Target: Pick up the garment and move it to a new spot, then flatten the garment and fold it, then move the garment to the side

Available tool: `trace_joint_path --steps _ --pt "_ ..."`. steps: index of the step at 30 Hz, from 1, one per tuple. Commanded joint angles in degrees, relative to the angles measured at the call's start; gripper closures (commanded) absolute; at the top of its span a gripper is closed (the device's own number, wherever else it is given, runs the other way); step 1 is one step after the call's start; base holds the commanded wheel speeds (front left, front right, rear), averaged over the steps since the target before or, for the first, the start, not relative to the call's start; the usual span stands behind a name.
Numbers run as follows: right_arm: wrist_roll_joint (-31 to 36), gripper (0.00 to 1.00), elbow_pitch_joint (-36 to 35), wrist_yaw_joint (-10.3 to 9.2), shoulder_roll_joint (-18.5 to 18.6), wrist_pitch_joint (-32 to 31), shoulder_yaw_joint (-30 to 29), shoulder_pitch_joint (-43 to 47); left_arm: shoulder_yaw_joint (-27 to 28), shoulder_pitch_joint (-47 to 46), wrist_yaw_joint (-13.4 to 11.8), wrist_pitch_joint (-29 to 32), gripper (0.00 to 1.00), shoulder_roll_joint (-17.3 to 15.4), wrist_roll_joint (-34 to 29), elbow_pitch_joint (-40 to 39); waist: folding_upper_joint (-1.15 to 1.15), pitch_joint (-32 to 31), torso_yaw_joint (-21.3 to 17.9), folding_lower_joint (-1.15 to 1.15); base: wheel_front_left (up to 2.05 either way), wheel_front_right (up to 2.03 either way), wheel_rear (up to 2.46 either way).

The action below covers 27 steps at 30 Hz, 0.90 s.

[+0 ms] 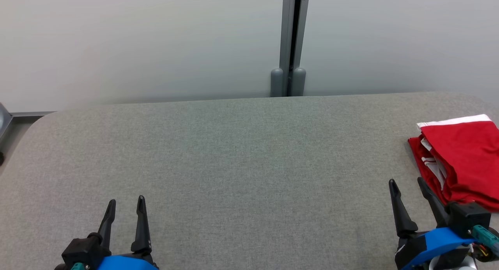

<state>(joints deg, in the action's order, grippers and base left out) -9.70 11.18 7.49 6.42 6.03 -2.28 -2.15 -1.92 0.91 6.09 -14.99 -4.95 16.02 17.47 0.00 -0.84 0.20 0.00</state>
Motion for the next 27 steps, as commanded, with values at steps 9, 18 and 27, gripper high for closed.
trace_joint_path --steps 9,18,27 --pt "0.2 0.00 -0.2 0.01 -1.2 -0.6 0.0 1.6 0.7 0.0 0.6 -0.3 0.00 0.5 -1.0 0.2 0.00 0.2 -0.9 0.00 0.00 0.00 0.00" --pt "-0.3 0.00 0.4 0.01 -1.2 -0.2 0.1 1.3 1.0 -0.7 1.0 -0.3 0.00 0.6 -1.3 0.4 0.00 0.4 -1.1 0.00 0.00 0.00 0.00" --pt "-2.2 1.00 2.4 0.00 -1.5 -1.1 -0.2 0.8 1.4 0.0 1.0 1.1 1.00 1.1 1.2 2.0 0.00 0.3 -1.1 0.00 0.00 0.00 0.00"
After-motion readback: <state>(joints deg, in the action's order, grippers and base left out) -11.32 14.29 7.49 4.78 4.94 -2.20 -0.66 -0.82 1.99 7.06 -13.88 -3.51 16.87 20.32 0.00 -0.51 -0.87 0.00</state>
